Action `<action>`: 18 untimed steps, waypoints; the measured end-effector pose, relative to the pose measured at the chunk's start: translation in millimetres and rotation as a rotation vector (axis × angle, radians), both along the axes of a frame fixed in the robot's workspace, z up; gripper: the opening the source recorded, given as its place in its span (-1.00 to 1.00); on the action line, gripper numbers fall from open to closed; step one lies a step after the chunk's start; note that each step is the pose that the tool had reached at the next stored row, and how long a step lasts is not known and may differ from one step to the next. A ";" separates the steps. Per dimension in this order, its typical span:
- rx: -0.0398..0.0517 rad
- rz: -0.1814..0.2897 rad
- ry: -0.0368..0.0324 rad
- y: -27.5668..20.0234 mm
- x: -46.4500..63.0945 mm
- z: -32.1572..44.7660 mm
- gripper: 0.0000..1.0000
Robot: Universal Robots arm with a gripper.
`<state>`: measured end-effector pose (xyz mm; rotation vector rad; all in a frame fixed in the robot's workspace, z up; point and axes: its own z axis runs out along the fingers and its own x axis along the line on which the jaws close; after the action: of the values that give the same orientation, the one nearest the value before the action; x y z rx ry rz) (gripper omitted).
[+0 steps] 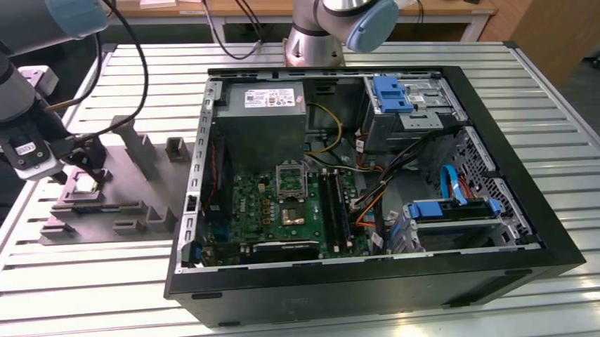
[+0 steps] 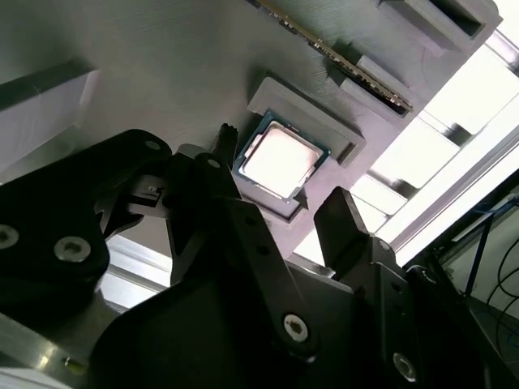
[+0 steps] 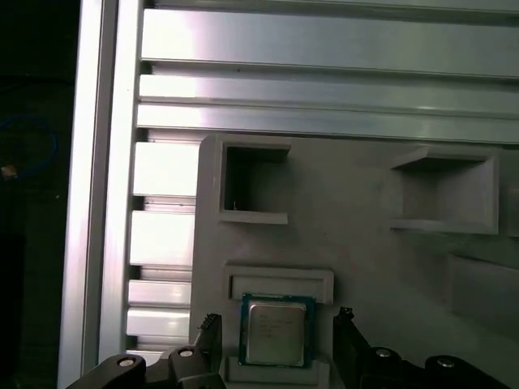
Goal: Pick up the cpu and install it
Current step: 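Pick up the cpu and move it towards the insertion slot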
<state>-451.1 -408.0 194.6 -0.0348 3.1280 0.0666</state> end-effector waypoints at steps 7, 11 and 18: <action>-0.0001 -0.013 0.0004 -0.1 -0.1 -9.0 0.30; 0.0002 -0.015 0.0002 0.0 -0.8 -11.3 0.30; 0.0004 -0.017 0.0000 0.0 -3.5 -13.2 0.30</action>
<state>-454.6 -408.0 181.4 -0.0077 3.1279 0.0670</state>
